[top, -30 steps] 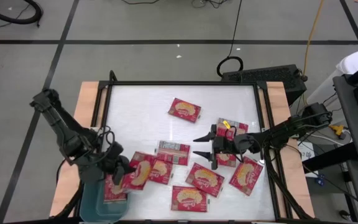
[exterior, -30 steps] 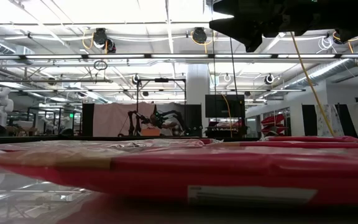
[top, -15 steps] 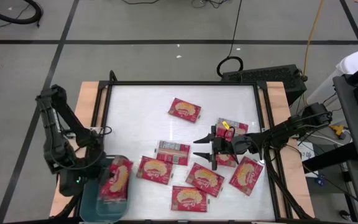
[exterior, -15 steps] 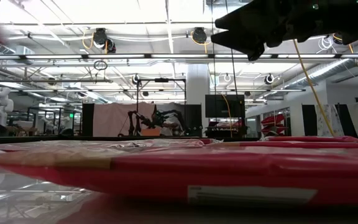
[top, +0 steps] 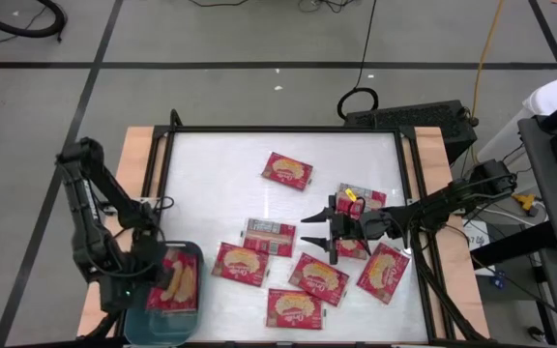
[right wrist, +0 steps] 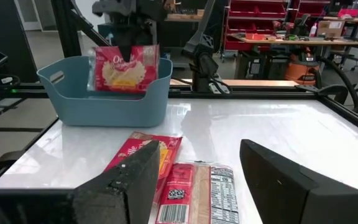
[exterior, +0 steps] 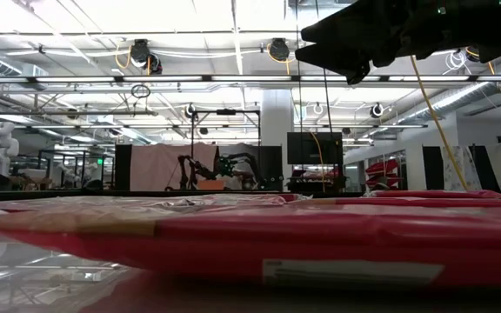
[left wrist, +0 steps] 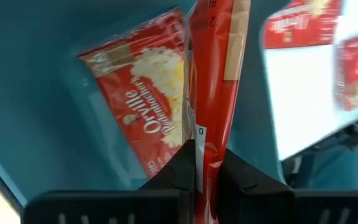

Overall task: Sort popcorn bags into baskets
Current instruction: Put the red popcorn bag into the blue bin

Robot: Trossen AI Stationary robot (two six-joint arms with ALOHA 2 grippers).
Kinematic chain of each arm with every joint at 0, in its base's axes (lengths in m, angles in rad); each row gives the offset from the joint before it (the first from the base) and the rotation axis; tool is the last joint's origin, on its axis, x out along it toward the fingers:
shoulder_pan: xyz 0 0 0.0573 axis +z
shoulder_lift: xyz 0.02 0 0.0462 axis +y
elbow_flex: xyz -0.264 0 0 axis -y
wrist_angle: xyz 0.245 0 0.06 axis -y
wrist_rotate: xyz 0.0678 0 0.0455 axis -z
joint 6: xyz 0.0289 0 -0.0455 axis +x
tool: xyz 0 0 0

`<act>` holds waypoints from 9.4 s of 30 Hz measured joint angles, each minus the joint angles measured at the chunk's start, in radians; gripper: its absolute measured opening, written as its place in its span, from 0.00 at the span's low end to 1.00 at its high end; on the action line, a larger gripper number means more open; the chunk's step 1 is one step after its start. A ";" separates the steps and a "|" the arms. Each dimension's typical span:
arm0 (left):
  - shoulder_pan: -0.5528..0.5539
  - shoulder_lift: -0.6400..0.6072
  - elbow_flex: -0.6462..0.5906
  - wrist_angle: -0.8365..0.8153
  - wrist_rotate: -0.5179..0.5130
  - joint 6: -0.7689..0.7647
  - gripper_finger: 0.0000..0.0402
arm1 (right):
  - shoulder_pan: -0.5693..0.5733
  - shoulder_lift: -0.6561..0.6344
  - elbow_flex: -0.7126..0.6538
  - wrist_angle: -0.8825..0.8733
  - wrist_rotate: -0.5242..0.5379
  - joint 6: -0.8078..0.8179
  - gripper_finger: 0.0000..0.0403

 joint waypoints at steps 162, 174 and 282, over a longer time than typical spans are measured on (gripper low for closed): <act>0.840 0.634 -0.001 1.323 -0.448 3.166 0.11 | -0.066 0.013 0.142 -0.520 -0.215 0.548 0.30; 0.670 0.505 0.000 1.362 -0.540 3.772 0.12 | -0.045 -0.004 -0.114 0.055 -0.179 0.739 0.62; 0.863 0.317 0.000 1.386 -0.149 2.057 0.70 | 0.033 0.084 -0.039 0.367 -0.027 -0.024 0.03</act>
